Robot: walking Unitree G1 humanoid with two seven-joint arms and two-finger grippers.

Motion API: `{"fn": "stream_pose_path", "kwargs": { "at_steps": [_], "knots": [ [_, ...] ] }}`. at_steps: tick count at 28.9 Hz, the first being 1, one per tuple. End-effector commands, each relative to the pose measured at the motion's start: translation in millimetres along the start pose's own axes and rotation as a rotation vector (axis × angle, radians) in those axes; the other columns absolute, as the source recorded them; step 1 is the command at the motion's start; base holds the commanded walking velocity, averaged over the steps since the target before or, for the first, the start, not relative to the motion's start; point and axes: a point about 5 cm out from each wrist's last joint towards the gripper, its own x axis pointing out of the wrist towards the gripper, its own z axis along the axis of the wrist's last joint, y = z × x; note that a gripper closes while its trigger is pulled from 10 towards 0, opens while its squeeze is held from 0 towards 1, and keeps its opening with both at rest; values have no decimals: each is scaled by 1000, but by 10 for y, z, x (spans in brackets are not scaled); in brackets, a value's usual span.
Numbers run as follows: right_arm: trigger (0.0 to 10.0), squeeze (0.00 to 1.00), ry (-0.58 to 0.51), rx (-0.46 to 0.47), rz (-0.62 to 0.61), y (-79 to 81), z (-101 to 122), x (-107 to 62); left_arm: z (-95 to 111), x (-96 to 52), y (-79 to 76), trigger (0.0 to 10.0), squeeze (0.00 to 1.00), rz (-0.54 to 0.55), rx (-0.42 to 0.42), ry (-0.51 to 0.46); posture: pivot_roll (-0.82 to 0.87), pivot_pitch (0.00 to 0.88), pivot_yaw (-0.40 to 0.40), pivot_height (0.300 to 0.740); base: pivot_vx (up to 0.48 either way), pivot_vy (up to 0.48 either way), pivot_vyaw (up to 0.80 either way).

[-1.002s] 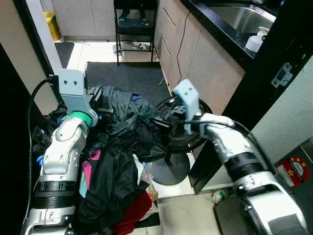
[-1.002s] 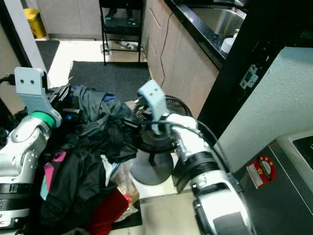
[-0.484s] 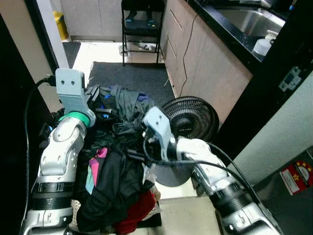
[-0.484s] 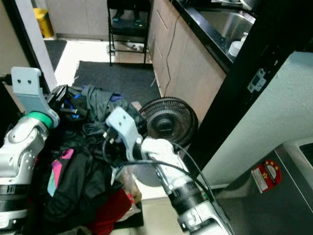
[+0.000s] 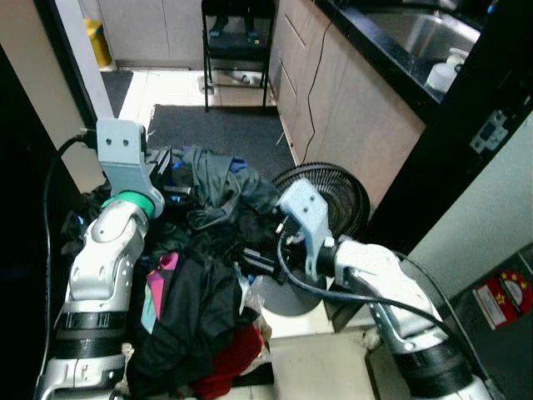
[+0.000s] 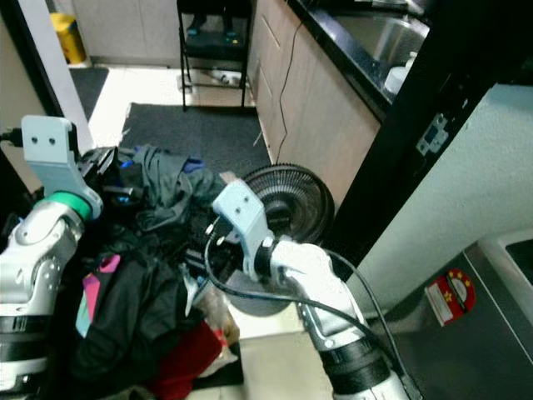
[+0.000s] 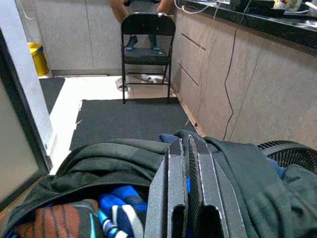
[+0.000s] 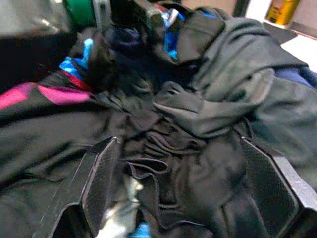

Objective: Clothes washing

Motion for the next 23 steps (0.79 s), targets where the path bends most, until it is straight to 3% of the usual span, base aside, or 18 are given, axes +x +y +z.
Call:
{"fn": "stream_pose_path", "kwargs": {
  "at_steps": [1, 4, 7, 11, 13, 16, 21, 23],
  "knots": [
    [10000, 0, 3, 91, 94, 194, -91, 42, -15, -10, -15, 10000, 0, -4, -3, 10, 43, 16, -16, 740, 0, 0, 0],
    [10000, 0, 3, 91, 94, 194, -91, 42, -15, -10, -15, 10000, 0, -4, -3, 10, 43, 16, -16, 740, 0, 0, 0],
    [10000, 0, 39, 123, 139, 324, -235, 97, -11, -22, 10, 10000, 0, 4, -2, 8, 48, 19, -19, 740, 0, 0, 0],
    [10000, 0, 33, 141, 197, 490, -256, 358, -6, -49, 51, 10000, 0, 21, 2, 6, 71, 13, -35, 740, 0, 0, 0],
    [10000, 0, 29, 142, 206, 518, -225, 405, 1, -58, 63, 10000, 0, 27, 3, 3, 75, 11, -39, 740, 0, 0, 0],
    [10000, 0, 34, 145, 209, 527, -214, 418, 5, -68, 78, 10000, 0, 32, 4, 2, 73, 11, -42, 740, 0, 0, 0],
    [10000, 0, 104, 159, 136, 418, -350, 449, -13, -85, 95, 10000, 0, 41, 3, 4, 67, 11, -44, 740, 0, 0, 0],
    [10000, 0, 131, 147, 60, 300, -397, 514, -15, -78, 69, 10000, 0, 38, 1, 3, 68, 8, -44, 740, 0, 0, 0]
  ]
}}
